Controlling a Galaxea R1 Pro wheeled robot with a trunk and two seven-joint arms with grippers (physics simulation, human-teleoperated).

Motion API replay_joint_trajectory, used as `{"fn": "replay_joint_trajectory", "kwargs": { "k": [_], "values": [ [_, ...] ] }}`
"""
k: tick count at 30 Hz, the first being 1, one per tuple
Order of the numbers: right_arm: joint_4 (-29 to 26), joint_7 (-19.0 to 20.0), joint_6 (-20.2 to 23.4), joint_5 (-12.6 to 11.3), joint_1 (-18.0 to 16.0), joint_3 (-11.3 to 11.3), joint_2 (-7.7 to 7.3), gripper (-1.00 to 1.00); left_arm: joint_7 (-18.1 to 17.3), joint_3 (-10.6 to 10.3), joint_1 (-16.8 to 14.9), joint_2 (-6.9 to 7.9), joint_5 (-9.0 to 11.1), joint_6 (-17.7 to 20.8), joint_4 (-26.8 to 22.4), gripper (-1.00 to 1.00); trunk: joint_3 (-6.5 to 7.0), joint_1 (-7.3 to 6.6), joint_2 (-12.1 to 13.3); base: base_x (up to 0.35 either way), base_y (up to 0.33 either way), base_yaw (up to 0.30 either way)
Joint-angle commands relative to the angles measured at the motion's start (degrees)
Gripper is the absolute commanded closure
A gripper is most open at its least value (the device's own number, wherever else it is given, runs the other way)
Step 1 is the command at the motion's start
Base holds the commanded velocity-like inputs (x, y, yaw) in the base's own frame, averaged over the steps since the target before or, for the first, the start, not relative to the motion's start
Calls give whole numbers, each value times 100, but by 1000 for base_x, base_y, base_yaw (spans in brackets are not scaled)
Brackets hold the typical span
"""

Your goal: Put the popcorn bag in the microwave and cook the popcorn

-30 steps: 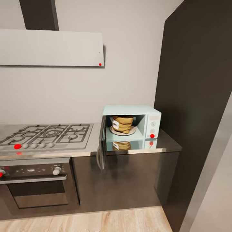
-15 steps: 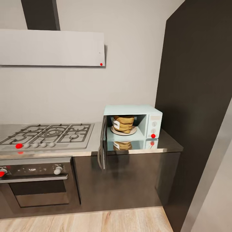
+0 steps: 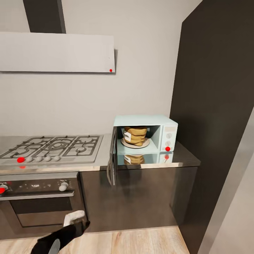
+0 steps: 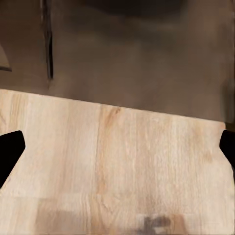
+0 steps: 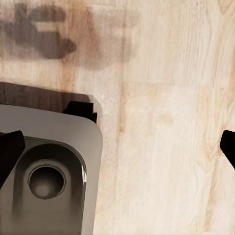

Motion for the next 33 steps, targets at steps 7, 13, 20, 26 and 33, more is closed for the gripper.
{"fn": "replay_joint_trajectory", "kwargs": {
  "k": [7, 13, 20, 26, 33],
  "values": [
    [14, 3, -36, 50, -9, 10, -10, -100, 5, 21, -1343, 14, 20, 498, -305, -100, -8, 0, -4, 0, 0, 0],
    [11, -2, -44, 46, -9, 10, -26, -100, -25, 25, -2098, 34, 26, 721, -598, -100, -8, 0, -4, 0, 0, 0],
    [10, -2, -53, 54, -9, 10, -40, -100, -485, 28, -2374, 53, 242, 820, -780, -100, -8, 0, -4, 0, 0, 0],
    [10, -2, -61, 67, -9, 10, -47, -100, -928, -43, -2379, -10, 333, -45, -653, -100, -8, 0, -4, 0, 0, 0],
    [10, -10, -63, 58, -9, 10, -39, -100, -995, -62, -2380, -10, 334, -240, -587, -100, -8, 0, -4, 0, 0, 0]
  ]
}}
